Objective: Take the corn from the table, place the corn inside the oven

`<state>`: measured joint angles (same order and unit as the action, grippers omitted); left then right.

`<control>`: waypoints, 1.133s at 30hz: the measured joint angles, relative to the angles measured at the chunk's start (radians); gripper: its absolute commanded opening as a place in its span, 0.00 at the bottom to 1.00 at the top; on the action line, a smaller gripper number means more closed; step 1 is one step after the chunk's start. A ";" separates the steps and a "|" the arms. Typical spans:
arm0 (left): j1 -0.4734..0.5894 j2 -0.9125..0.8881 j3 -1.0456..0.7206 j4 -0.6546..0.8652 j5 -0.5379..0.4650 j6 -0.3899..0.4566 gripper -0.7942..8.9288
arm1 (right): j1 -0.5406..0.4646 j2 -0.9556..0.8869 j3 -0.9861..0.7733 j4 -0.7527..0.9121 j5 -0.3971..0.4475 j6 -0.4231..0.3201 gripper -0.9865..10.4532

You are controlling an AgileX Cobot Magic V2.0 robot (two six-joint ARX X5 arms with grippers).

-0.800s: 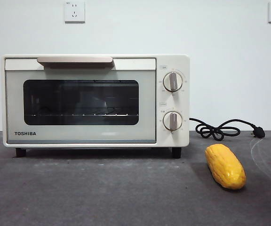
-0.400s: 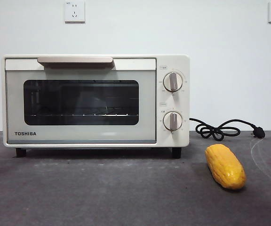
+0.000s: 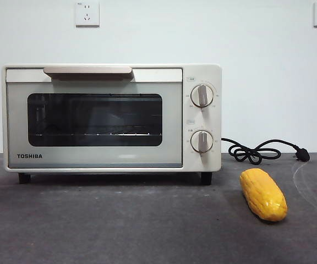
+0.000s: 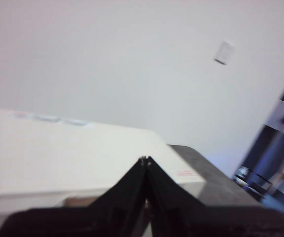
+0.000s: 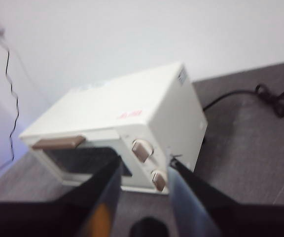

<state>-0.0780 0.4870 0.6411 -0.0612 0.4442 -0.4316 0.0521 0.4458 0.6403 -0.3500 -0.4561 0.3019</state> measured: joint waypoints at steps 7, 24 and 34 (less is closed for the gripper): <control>0.000 0.189 0.195 -0.053 0.124 0.006 0.08 | 0.008 0.248 0.181 -0.190 -0.016 -0.103 0.48; -0.033 0.404 0.480 -0.287 0.192 0.100 0.08 | 0.389 0.675 0.269 -0.311 0.310 -0.135 0.48; -0.033 0.406 0.484 -0.294 0.192 0.116 0.08 | 0.431 0.905 0.269 -0.289 0.375 -0.130 0.50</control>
<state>-0.1108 0.8928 1.1252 -0.3557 0.6361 -0.3153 0.4835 1.3510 0.9089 -0.6388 -0.0814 0.1719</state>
